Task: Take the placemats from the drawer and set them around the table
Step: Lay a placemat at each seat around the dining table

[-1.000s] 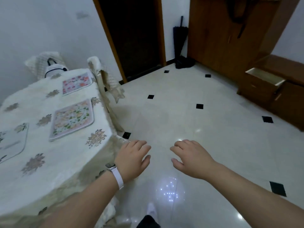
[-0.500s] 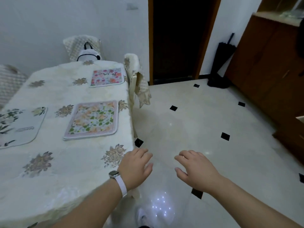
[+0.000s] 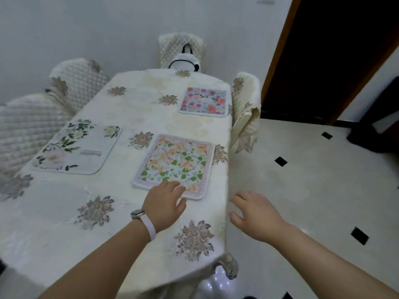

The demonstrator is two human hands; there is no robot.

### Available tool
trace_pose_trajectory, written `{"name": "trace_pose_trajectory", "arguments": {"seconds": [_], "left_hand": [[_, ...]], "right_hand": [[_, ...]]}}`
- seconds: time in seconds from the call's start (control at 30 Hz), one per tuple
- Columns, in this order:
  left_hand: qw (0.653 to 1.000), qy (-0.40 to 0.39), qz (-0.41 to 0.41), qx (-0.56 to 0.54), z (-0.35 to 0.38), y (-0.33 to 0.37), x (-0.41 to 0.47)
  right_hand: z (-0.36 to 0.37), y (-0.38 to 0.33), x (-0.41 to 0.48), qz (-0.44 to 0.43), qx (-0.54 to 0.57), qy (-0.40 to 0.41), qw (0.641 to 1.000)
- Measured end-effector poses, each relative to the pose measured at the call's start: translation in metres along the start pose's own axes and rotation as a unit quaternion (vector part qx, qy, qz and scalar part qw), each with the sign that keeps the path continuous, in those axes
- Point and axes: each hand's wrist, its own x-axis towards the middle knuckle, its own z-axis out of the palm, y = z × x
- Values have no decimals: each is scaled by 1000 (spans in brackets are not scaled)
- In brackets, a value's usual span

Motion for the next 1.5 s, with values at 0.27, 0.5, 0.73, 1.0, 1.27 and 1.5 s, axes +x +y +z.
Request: {"name": "trace_pose_trajectory", "arguments": {"seconds": [0.27,0.5,0.73,1.0,1.27,1.5], "left_hand": [[984,-43,-174,4,28,-68,11],[932,-92,-349,-28,48,-110,61],[883,-108,-450,-72,58,-151,119],[865,-85,-490,-70,76,-158,163],[822,-145,-549,-33,72,-159,174],[790,-159,-590,-56,74,-159,160]], "right_hand": [[41,8,121,-96,53,-63,992],[82,39,222,-63,176,-136,973],[98,77,292,-76,110,-94,987],[102,94,342,-39,116,-67,990],[99,104,360,-67,109,-70,989],[97,97,356,-24,136,-78,987]]}}
